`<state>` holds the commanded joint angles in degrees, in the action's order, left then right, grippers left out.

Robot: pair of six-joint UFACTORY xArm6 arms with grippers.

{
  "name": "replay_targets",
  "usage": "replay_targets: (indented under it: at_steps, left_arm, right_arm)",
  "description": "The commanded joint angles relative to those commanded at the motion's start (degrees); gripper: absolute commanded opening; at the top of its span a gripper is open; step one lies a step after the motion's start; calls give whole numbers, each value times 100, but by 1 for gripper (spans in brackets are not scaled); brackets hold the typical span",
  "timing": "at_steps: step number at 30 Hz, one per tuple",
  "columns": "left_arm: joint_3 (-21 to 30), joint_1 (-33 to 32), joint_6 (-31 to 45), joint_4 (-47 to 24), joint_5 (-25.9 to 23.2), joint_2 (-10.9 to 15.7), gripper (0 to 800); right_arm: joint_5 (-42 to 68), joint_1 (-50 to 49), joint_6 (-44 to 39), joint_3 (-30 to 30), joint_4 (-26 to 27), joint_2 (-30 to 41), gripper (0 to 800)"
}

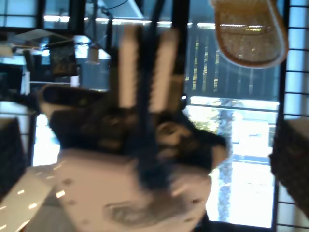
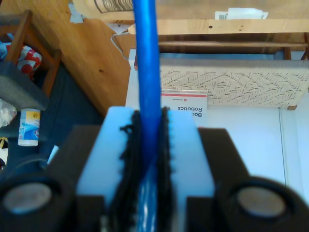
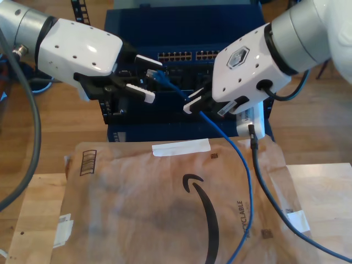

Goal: Grab the cable and plug it in

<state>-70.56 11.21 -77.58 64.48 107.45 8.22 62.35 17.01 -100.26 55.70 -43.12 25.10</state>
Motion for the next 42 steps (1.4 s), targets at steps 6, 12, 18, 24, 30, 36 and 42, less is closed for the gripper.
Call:
replay_targets:
  at_steps: [6,12,18,24,30,36,42]
  left_arm:
    - [-18,0,-308,264,70,-9,592]
    - [-9,167,-325,255,44,-44,577]
    - [-9,167,-774,246,97,-62,539]
    - [0,176,-1081,211,132,-62,534]
    - [18,176,-1284,220,167,-62,445]
    - [18,176,-1363,220,167,-62,400]
    - [26,176,-1363,211,158,-62,383]
  right_arm:
    - [0,-26,9,-26,9,35,1]
    - [9,-18,18,-62,35,123,1]
    - [-26,-18,35,-88,62,149,1]
    - [-325,9,44,-229,79,325,1]
    - [-334,35,44,-237,132,325,1]
    - [-334,35,44,-316,132,325,1]
    - [-334,44,44,-325,123,325,1]
